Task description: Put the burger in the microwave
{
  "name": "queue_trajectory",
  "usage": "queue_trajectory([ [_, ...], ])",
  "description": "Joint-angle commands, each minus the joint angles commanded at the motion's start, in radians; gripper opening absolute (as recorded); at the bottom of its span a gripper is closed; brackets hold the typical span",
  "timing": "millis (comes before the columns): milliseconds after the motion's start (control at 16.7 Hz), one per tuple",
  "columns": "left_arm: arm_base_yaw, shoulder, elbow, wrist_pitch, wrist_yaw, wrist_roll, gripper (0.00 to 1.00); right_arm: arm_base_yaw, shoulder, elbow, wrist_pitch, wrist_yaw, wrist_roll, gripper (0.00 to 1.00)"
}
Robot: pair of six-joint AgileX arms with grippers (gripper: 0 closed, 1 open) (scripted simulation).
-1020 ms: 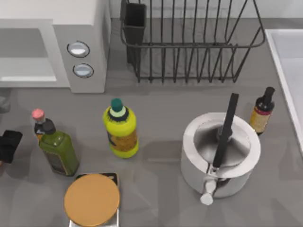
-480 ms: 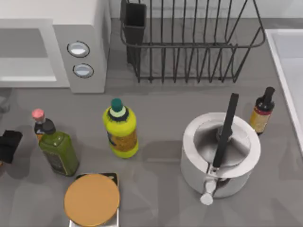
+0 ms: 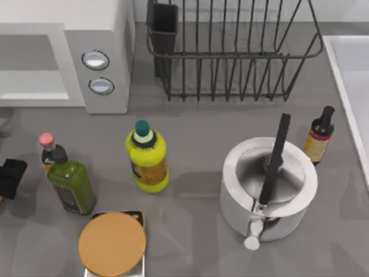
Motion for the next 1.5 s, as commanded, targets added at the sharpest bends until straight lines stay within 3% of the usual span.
queue_trajectory([
  [480, 0.003, -0.075, 0.044, -0.086, 0.008, 0.000, 0.00, 0.000, 0.000, 0.000, 0.000, 0.000, 0.000, 1.00],
  [960, -0.002, -0.202, 0.255, -0.425, 0.007, -0.003, 0.00, 0.000, 0.000, 0.000, 0.000, 0.000, 0.000, 1.00],
  [1500, 0.003, -0.186, 0.256, -0.374, 0.017, -0.012, 0.00, 0.000, 0.000, 0.000, 0.000, 0.000, 0.000, 1.00],
])
